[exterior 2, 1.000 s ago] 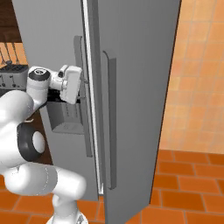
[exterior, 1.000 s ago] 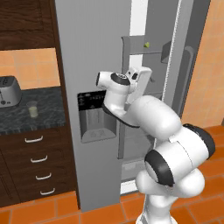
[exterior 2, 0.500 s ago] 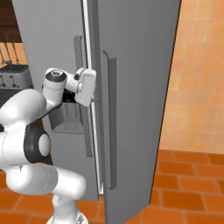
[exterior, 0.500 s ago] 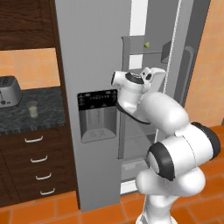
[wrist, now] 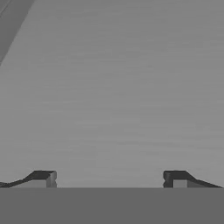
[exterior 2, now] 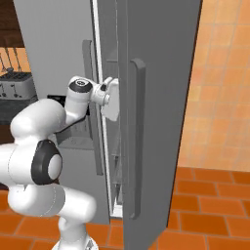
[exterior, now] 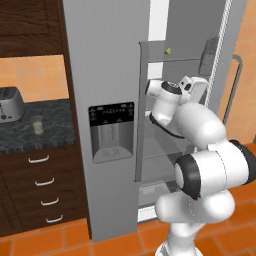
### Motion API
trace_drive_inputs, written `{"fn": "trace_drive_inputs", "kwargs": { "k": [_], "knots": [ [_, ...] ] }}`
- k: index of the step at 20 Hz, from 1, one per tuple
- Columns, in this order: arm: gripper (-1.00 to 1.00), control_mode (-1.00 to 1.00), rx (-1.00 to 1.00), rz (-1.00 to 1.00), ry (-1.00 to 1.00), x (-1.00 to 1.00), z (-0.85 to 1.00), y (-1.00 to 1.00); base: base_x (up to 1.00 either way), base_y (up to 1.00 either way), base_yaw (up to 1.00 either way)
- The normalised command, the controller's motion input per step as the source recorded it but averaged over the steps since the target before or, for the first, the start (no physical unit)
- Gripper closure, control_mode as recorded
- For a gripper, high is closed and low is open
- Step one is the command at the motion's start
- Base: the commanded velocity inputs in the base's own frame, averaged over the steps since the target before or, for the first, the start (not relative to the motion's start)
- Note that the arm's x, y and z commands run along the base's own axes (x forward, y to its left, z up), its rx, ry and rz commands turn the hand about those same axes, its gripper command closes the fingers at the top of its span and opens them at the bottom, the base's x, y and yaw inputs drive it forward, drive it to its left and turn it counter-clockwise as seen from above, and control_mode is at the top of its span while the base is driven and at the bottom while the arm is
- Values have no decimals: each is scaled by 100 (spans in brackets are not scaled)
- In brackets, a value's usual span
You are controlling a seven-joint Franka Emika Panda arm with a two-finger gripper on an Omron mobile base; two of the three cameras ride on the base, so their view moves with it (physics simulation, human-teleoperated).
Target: Grab a lemon wedge from the fridge and one ice cube from the ice bowl, and put them in the glass of lemonade.
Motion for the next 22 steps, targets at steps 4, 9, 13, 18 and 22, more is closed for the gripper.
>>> {"fn": "trace_drive_inputs", "kwargs": {
  "k": [4, 9, 13, 18, 22],
  "knots": [
    [-100, -100, 0, -8, 0, -14, -8, -95, 0, 0, 0],
    [-100, -100, 0, -8, 0, -16, -11, -96, 0, 0, 0],
    [-100, -100, 0, -6, 0, -11, -16, -89, 0, 0, 0],
    [-100, -100, 0, -3, -5, -11, -17, -68, 0, 0, 0],
    [-100, -100, 0, -2, -4, -8, -7, -53, 0, 0, 0]
  ]
}}
